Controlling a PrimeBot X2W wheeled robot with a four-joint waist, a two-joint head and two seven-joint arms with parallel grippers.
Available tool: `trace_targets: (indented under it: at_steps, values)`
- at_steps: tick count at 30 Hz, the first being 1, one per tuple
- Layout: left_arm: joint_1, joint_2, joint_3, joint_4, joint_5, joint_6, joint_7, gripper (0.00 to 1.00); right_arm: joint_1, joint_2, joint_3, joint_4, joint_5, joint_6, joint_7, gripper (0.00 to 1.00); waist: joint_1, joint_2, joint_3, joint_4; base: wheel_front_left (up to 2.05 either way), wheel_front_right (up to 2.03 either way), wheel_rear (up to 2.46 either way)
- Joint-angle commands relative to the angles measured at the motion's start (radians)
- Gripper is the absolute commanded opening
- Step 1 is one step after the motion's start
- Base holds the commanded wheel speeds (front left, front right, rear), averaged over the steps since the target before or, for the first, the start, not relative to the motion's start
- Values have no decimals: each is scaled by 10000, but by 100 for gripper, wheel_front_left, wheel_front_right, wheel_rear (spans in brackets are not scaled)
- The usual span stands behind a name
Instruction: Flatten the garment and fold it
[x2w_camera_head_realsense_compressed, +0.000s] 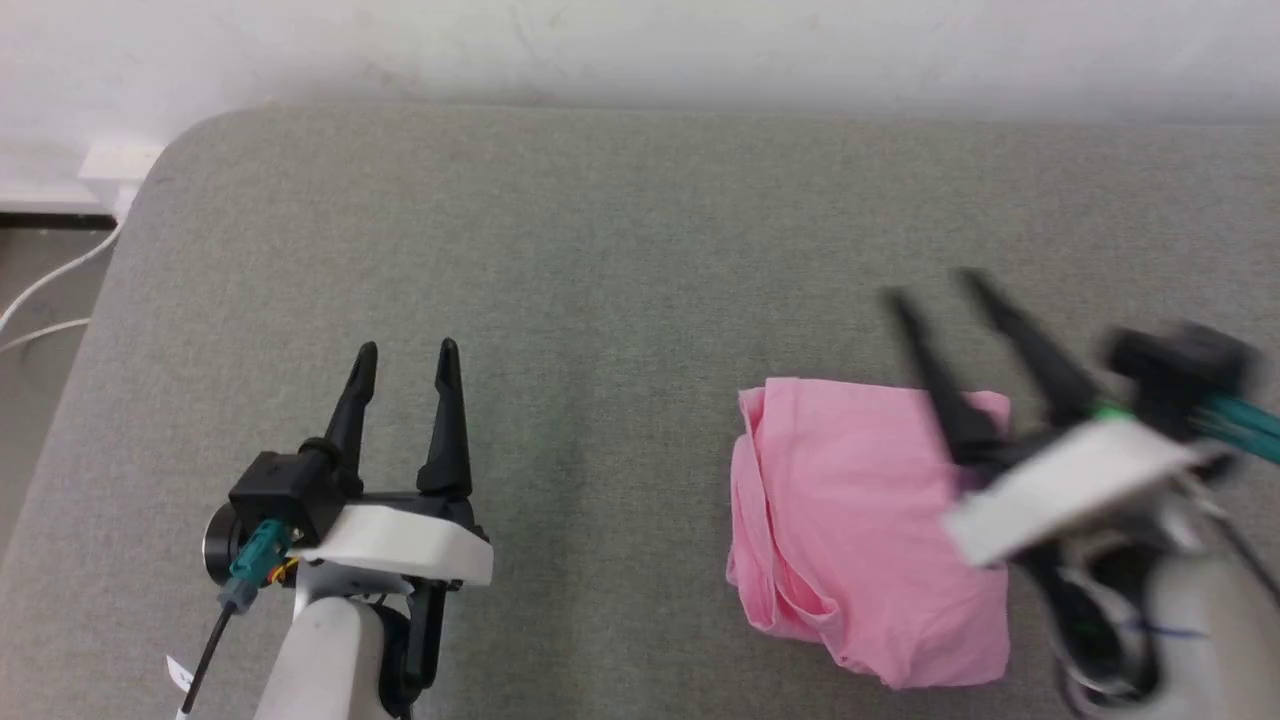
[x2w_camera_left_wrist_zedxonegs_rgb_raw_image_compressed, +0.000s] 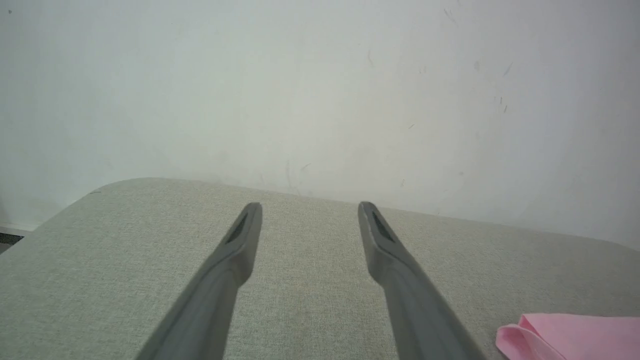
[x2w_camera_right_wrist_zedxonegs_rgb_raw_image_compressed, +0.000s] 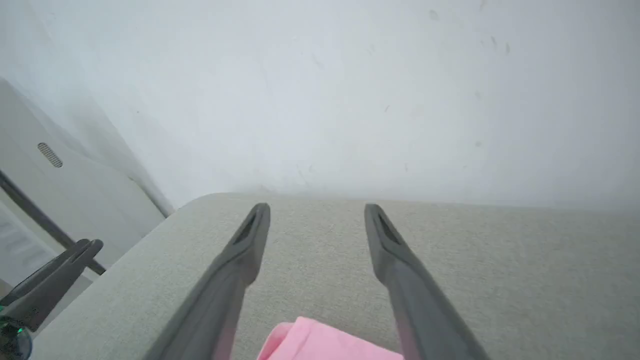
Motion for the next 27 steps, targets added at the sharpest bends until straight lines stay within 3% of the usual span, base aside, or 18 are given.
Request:
trace_targets:
  at_steps: [1, 4, 7, 15, 21, 22, 23, 24, 25, 27]
  values:
    - [53, -18, 44, -55, 71, -40, -47, 100, 338, 15, -343, -72, 91, -9, -217, 100, 1, 0, -97, -106, 0, 0, 0]
    - [144, -18, 107, -173, 117, -26, -47, 100, 1186, 92, -1656, -63, 569, -9, -829, 100, 1, 0, -145, -225, 0, 0, 0]
    - [216, -18, 145, -283, 143, -11, -47, 100, 1913, 99, -2227, 481, 1099, -9, -1029, 100, 1, 0, -143, -310, 0, 0, 0]
    - [196, -18, 191, -330, 165, -25, -47, 100, 2438, 103, -1518, 2286, 1757, -9, -219, 100, 1, 0, -8, -394, 0, 0, 0]
    - [85, -18, 142, -301, 165, -44, -47, 100, 1782, 103, -1281, 3393, 1301, -9, 702, 100, 1, 0, 148, -303, 0, 0, 0]
    - [75, -18, 128, -304, 167, -37, -47, 100, 1667, 103, -1282, 3563, 1103, -9, 955, 87, 1, 0, 168, -290, 0, 0, 0]
    - [67, -18, 119, -309, 169, -30, -47, 100, 1552, 103, -1232, 3673, 843, -9, 1230, 46, 1, 0, 187, -285, 0, 0, 0]
    - [64, -18, 118, -314, 176, -21, -47, 100, 1444, 103, -1202, 3748, 605, -9, 1508, 17, 1, 0, 212, -294, 0, 0, 0]
    - [66, -18, 127, -323, 189, -11, -47, 100, 1335, 104, -1132, 3772, 380, -9, 1789, 0, 1, 0, 236, -321, 0, 0, 0]
    - [90, -18, 171, -358, 232, 6, -47, 100, 1099, 104, -918, 3704, -153, -9, 2364, 0, 1, 0, 289, -452, 0, 0, 0]
